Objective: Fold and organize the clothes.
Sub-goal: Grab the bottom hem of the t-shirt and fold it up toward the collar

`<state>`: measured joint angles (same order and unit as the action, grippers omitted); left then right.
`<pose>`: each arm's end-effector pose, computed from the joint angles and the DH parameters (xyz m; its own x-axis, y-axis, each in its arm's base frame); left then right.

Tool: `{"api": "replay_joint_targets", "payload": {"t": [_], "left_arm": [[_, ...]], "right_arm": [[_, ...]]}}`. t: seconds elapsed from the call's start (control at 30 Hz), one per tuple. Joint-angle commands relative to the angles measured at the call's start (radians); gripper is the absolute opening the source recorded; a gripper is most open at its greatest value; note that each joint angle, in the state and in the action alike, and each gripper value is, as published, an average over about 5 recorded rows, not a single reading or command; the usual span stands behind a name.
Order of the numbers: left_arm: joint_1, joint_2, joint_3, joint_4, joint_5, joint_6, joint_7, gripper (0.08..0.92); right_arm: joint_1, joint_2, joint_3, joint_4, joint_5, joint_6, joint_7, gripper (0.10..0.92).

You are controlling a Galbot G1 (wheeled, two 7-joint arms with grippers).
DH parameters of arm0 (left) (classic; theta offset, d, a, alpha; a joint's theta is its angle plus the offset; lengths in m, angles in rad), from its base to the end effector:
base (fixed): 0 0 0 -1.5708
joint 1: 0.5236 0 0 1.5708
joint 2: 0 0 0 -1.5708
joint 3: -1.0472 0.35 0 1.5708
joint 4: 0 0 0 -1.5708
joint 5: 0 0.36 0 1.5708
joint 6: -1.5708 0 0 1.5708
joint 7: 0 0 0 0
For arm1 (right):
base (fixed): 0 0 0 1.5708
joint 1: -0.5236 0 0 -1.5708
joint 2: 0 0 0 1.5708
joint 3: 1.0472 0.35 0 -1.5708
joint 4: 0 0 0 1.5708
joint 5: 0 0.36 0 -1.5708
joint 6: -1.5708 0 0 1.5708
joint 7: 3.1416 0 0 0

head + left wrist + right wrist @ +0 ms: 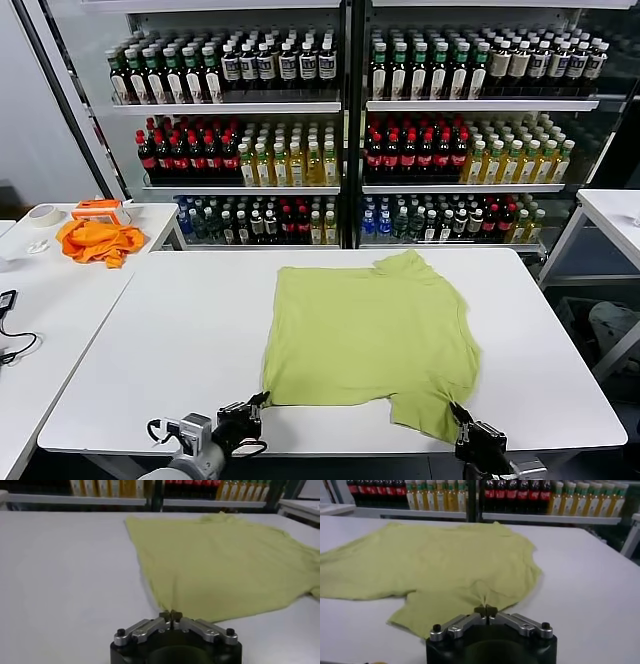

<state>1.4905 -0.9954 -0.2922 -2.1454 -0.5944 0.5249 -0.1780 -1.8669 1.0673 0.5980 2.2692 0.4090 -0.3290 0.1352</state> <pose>0.1940 0.0258 -0.2772 -0.7752 0.3164 0.5468 0.3097 0.9447 -0.1076 0.1190 -0.0751 -0.2651 -0.8800 -0.1044 0.4633 -0.1446 0.9881 -0.0518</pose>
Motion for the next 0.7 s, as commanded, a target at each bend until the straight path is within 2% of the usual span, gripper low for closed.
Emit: {"api": "replay_joint_targets", "payload": {"t": [0.03, 0.23, 0.33, 0.5, 0.7], "left_arm": [[0.168, 0.09, -0.156, -0.181, -0.061, -0.005, 0.005, 0.082], [0.298, 0.134, -0.276, -0.247, -0.088, 0.001, -0.001, 0.082], [0.315, 0.146, -0.304, -0.263, -0.096, -0.002, 0.002, 0.082], [0.189, 0.134, -0.251, -0.186, -0.097, -0.024, 0.036, 0.082], [-0.012, 0.104, -0.161, 0.0, -0.104, -0.056, 0.114, 0.082]], "right_arm": [[-0.129, -0.017, 0.047, 0.131, 0.001, -0.013, 0.005, 0.106], [-0.173, -0.011, 0.044, 0.186, -0.013, -0.02, 0.014, 0.106], [-0.137, -0.01, 0.028, 0.201, -0.015, -0.03, 0.018, 0.106], [0.022, -0.021, -0.009, 0.15, -0.019, -0.072, 0.03, 0.106], [0.215, -0.041, -0.051, 0.03, -0.007, -0.121, 0.034, 0.106]]}}
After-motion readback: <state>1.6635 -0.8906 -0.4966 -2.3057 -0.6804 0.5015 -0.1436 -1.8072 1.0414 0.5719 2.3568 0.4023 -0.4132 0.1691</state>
